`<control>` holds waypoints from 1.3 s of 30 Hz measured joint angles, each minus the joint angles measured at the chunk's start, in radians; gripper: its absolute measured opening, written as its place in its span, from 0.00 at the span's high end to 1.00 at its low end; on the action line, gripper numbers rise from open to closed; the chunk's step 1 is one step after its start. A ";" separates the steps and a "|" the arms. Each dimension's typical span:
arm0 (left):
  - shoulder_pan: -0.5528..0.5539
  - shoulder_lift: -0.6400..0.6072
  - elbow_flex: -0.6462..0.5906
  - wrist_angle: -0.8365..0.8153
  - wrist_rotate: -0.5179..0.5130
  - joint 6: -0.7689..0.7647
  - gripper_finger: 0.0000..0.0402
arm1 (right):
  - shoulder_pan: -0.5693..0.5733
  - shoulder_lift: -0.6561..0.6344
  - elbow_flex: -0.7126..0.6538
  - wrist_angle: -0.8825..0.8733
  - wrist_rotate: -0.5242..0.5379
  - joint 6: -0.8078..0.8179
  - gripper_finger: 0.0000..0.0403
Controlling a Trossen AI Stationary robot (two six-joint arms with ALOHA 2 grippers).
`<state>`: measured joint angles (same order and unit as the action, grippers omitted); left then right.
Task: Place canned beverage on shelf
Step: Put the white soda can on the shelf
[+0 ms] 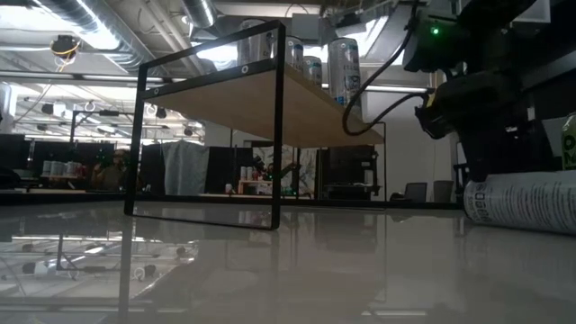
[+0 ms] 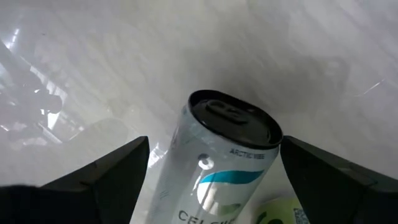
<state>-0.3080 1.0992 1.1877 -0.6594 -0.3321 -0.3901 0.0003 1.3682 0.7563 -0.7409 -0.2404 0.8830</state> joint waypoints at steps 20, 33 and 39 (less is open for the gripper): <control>0.000 0.000 0.000 0.000 0.000 0.000 0.25 | 0.000 0.075 0.000 -0.008 -0.018 0.002 0.12; 0.000 0.000 0.000 0.000 0.000 0.000 0.25 | -0.001 0.085 0.000 -0.013 -0.016 0.002 0.29; 0.000 0.000 0.000 0.000 0.000 0.000 0.25 | -0.001 0.085 0.000 -0.012 -0.016 0.002 0.29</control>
<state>-0.3083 1.0992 1.1877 -0.6598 -0.3325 -0.3897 -0.0006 1.4536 0.7563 -0.7525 -0.2565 0.8852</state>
